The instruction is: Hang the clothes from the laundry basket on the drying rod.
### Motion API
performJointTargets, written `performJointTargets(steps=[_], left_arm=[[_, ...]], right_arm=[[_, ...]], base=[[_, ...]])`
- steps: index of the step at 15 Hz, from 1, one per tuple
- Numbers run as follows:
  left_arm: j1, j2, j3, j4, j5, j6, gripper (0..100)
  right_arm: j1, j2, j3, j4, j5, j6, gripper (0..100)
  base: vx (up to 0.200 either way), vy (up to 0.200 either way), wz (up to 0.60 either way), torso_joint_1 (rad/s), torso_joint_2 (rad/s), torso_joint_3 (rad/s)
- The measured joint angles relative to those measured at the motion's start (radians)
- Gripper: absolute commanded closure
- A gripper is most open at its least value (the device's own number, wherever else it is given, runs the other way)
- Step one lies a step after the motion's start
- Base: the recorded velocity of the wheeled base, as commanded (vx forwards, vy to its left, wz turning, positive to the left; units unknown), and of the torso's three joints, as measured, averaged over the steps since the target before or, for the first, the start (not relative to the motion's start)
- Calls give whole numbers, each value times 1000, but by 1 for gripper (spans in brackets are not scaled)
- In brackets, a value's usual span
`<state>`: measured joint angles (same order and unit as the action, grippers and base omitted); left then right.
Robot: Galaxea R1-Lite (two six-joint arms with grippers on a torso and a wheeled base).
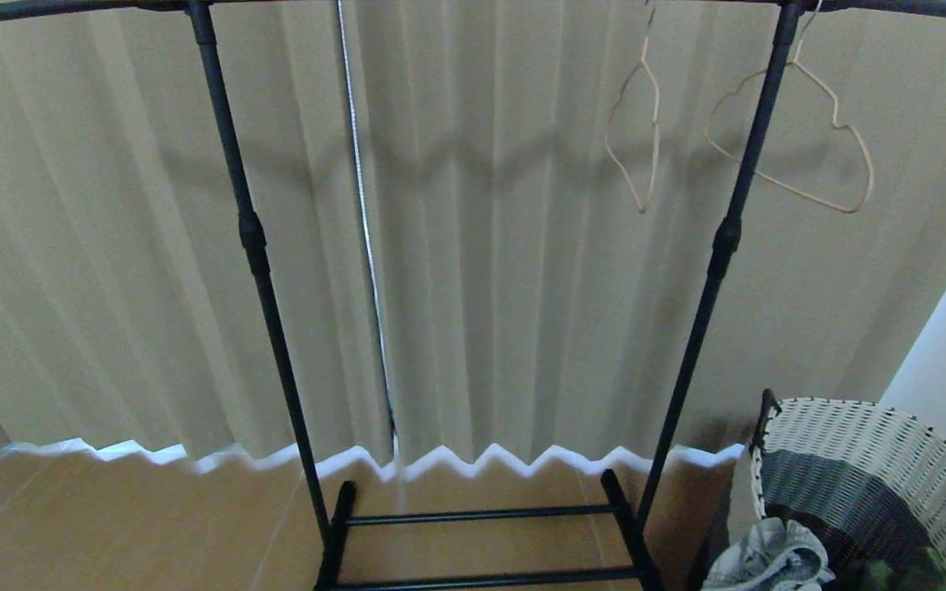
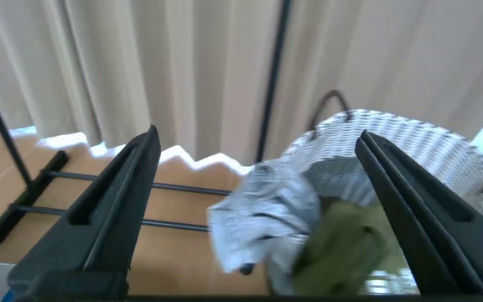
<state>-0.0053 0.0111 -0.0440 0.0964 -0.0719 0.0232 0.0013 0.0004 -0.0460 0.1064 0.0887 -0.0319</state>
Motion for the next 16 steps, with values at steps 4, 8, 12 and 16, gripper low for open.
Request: performJointTargets(steps=[4, 8, 12, 16], left_arm=[[0, 0, 0, 0, 0, 0, 0], [0, 0, 0, 0, 0, 1, 0], [0, 0, 0, 0, 0, 1, 0], [0, 0, 0, 0, 0, 1, 0]], right_arm=[[0, 0, 0, 0, 0, 2, 0], [0, 0, 0, 0, 0, 1, 0], [0, 0, 0, 1, 0, 3, 0], [0, 0, 0, -1, -2, 3, 0]], base=[[0, -200, 0, 6, 0, 1], [0, -200, 0, 4, 1, 4], [0, 0, 0, 0, 0, 0], [0, 0, 0, 0, 0, 0]])
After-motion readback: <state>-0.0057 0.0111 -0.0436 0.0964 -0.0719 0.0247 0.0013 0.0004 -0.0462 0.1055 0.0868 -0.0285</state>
